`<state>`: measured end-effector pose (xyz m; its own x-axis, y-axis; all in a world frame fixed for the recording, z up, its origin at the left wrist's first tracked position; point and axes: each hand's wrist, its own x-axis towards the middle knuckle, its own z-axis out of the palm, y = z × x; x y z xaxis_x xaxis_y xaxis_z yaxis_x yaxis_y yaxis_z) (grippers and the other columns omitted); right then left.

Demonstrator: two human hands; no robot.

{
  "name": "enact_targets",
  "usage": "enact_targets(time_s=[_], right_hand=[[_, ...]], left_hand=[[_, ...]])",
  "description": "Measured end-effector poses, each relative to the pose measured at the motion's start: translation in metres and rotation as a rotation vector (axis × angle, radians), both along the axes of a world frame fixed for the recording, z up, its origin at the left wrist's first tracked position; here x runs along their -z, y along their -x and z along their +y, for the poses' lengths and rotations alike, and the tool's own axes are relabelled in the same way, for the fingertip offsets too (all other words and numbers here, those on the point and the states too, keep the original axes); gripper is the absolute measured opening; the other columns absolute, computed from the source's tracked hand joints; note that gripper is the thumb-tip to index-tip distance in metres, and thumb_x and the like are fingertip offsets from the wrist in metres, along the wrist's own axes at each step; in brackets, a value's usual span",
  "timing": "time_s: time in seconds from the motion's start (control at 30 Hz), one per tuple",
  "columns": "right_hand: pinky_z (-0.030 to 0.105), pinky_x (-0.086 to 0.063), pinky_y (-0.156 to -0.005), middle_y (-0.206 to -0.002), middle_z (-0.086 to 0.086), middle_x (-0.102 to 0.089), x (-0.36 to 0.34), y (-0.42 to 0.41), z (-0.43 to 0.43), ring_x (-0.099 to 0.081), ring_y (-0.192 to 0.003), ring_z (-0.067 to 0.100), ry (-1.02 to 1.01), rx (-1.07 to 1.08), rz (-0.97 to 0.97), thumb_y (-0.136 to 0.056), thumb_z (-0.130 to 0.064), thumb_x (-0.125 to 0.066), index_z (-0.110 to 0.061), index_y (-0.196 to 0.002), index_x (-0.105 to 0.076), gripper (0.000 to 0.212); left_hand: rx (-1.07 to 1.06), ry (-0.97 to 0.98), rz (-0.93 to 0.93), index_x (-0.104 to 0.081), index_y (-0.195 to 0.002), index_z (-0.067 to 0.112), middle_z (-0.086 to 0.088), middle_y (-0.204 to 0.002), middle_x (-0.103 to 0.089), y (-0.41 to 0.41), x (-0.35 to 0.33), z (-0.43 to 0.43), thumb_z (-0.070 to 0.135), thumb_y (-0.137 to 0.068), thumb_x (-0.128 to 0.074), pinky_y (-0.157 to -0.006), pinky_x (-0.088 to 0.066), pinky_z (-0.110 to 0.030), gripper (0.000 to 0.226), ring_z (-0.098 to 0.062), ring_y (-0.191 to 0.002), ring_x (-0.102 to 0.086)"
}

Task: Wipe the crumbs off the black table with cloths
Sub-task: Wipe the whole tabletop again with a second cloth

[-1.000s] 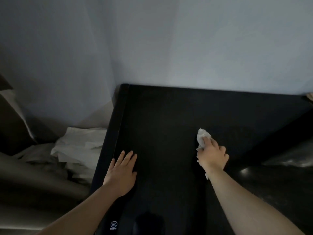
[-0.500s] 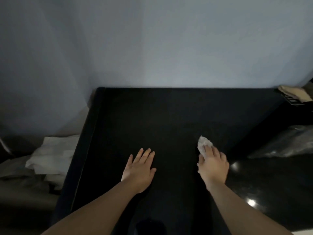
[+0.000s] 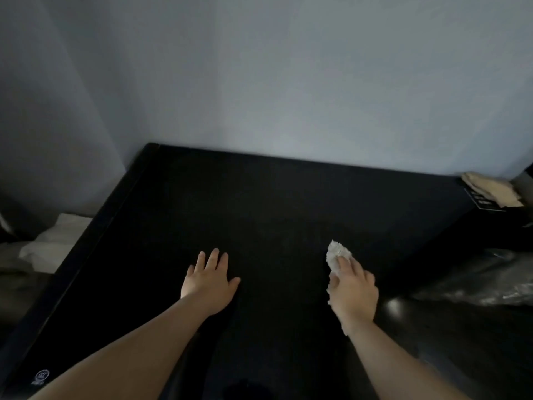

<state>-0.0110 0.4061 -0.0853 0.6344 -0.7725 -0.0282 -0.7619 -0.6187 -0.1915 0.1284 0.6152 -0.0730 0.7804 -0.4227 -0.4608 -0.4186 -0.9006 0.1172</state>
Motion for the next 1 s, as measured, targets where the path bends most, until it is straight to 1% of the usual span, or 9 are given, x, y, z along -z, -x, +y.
enact_targets(time_s=[0.27, 0.37, 0.43, 0.5, 0.67, 0.73, 0.8, 0.93, 1.0], right_hand=[[0.034, -0.030, -0.103, -0.150, -0.011, -0.025, 0.002, -0.015, 0.066, -0.033, -0.129, 0.019, -0.088, -0.617, -0.035, -0.093, -0.026, -0.046, -0.033, -0.143, -0.031, 0.052], [0.037, -0.040, -0.095, -0.143, -0.005, -0.040, 0.006, -0.005, 0.014, -0.046, -0.119, 0.024, 0.012, -0.342, -0.070, -0.089, -0.027, -0.052, -0.034, -0.137, -0.040, 0.050], [0.038, -0.040, -0.096, -0.143, -0.003, -0.039, 0.003, -0.002, -0.006, -0.043, -0.121, 0.025, -0.039, -0.012, -0.063, -0.092, -0.029, -0.050, -0.033, -0.138, -0.036, 0.048], [0.039, -0.039, -0.095, -0.146, -0.002, -0.034, -0.003, -0.013, 0.011, -0.040, -0.122, 0.026, -0.059, 0.098, -0.025, -0.092, -0.029, -0.049, -0.033, -0.138, -0.033, 0.048], [0.034, -0.033, -0.099, -0.148, -0.011, -0.024, 0.002, -0.031, 0.095, -0.034, -0.126, 0.019, -0.168, -0.592, -0.065, -0.091, -0.022, -0.047, -0.037, -0.137, -0.034, 0.050], [0.034, -0.042, -0.090, -0.143, -0.011, -0.038, 0.002, -0.030, 0.070, -0.047, -0.116, 0.020, -0.089, -0.696, -0.101, -0.085, -0.023, -0.052, -0.034, -0.131, -0.045, 0.048], [0.036, -0.050, -0.073, -0.129, -0.007, -0.056, 0.005, -0.024, 0.029, -0.060, -0.095, 0.024, 0.046, -0.467, -0.151, -0.073, -0.023, -0.060, -0.035, -0.119, -0.056, 0.048], [0.039, -0.040, -0.095, -0.146, -0.003, -0.035, -0.001, -0.025, -0.013, -0.043, -0.120, 0.026, -0.064, 0.197, -0.032, -0.092, -0.027, -0.050, -0.033, -0.139, -0.035, 0.050], [0.037, -0.039, -0.094, -0.147, -0.004, -0.034, -0.003, -0.046, 0.014, -0.043, -0.119, 0.025, -0.033, 0.099, -0.033, -0.090, -0.025, -0.048, -0.035, -0.140, -0.032, 0.053]], left_hand=[[0.055, -0.033, -0.049, 0.005, -0.151, 0.021, 0.000, -0.159, 0.012, 0.001, 0.002, 0.005, 0.055, -0.097, -0.028, -0.120, -0.010, -0.039, 0.072, -0.024, -0.147, 0.009], [0.083, -0.045, -0.053, 0.006, -0.151, 0.022, 0.000, -0.159, 0.012, -0.001, 0.004, 0.008, 0.055, -0.097, -0.028, -0.119, -0.004, -0.042, 0.072, -0.025, -0.146, 0.010], [0.101, -0.047, -0.072, 0.006, -0.151, 0.022, -0.001, -0.159, 0.011, -0.001, 0.005, 0.011, 0.055, -0.097, -0.027, -0.119, -0.001, -0.043, 0.072, -0.026, -0.146, 0.012], [0.113, -0.024, -0.100, 0.001, -0.152, 0.020, -0.002, -0.160, 0.007, -0.002, 0.005, 0.012, 0.054, -0.097, -0.030, -0.118, 0.001, -0.043, 0.071, -0.026, -0.145, 0.015], [0.162, 0.077, -0.114, -0.019, -0.149, 0.016, -0.006, -0.159, -0.005, -0.016, 0.003, 0.009, 0.048, -0.098, -0.035, -0.120, -0.001, -0.040, 0.063, -0.024, -0.146, 0.014], [0.201, 0.046, -0.140, -0.015, -0.150, 0.015, -0.007, -0.160, 0.005, -0.023, 0.003, 0.007, 0.050, -0.098, -0.034, -0.119, 0.000, -0.040, 0.066, -0.025, -0.145, 0.017], [0.216, -0.001, -0.120, 0.001, -0.152, 0.018, -0.006, -0.158, 0.017, -0.032, 0.004, 0.005, 0.054, -0.097, -0.032, -0.119, 0.001, -0.042, 0.074, -0.026, -0.144, 0.018], [0.191, -0.040, -0.023, 0.011, -0.151, 0.022, -0.002, -0.158, 0.019, -0.043, 0.008, -0.006, 0.058, -0.095, -0.031, -0.118, 0.001, -0.046, 0.078, -0.025, -0.145, 0.018], [0.178, -0.034, -0.037, 0.009, -0.151, 0.023, 0.000, -0.158, 0.017, -0.045, 0.009, -0.010, 0.058, -0.094, -0.034, -0.119, 0.000, -0.045, 0.079, -0.025, -0.145, 0.016]])
